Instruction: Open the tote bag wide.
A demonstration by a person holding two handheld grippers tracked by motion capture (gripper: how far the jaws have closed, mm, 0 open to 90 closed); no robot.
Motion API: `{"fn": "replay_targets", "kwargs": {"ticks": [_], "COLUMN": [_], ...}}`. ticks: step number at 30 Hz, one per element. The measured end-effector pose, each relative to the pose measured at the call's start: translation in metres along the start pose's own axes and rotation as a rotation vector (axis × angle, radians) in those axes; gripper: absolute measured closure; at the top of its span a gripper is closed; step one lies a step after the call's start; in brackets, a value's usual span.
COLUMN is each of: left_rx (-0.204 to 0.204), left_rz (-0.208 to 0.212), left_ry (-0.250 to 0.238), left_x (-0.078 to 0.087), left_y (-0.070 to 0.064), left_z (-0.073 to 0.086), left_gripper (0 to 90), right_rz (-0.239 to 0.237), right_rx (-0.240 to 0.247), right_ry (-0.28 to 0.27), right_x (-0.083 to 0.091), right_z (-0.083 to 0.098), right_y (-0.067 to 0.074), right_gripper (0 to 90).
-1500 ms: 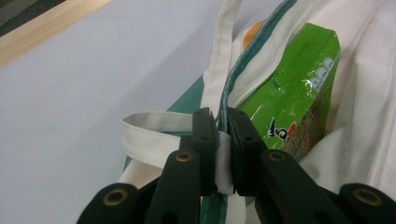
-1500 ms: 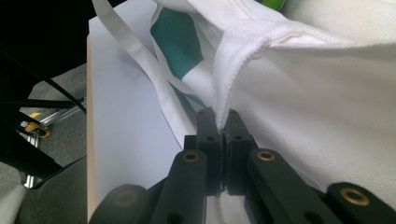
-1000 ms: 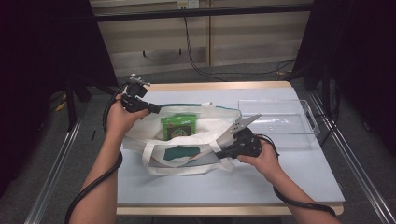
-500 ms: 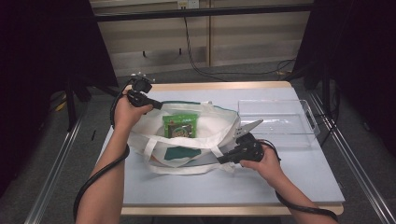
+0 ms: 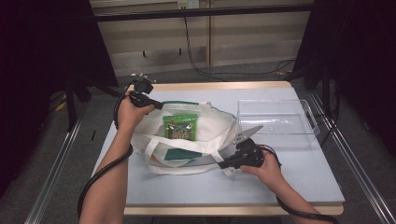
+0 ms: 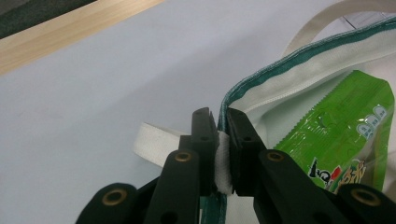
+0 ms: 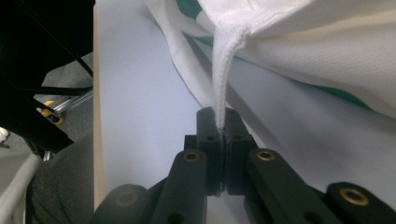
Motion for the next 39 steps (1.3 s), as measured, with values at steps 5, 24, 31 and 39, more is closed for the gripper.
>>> {"fn": "replay_targets", "kwargs": {"ticks": [5, 24, 31, 39], "left_rx": [-0.010, -0.029, -0.044, -0.041], "left_rz": [-0.018, -0.007, -0.005, -0.005], "left_ry": [0.000, -0.005, -0.012, -0.010], "left_x": [-0.004, -0.002, 0.002, 0.005], "left_y": [0.000, -0.003, -0.005, -0.007], "left_z": [-0.001, 0.002, 0.000, 0.000], "left_gripper": [82.8, 82.7, 82.6, 82.6], "right_rz": [0.005, 0.060, 0.106, 0.145], "right_rx": [0.005, 0.066, 0.113, 0.184], "right_ry": [0.000, -0.017, -0.047, -0.094], "right_x": [-0.001, 0.001, 0.014, 0.028], "right_z": [0.005, 0.003, -0.010, -0.029], "right_y": [0.002, 0.002, 0.002, 0.007], "right_gripper": [87.7, 87.0, 76.9, 62.5]}}
Point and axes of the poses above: each handheld gripper's, and its own axes: x roughly backward along the jaws, z roughly out of its underside, y roughly to its left, the point moved 6 cm from there along -x, roughly forward along the jaws, and after that the axes turned 8 degrees about -y, right-handed, at the moved point
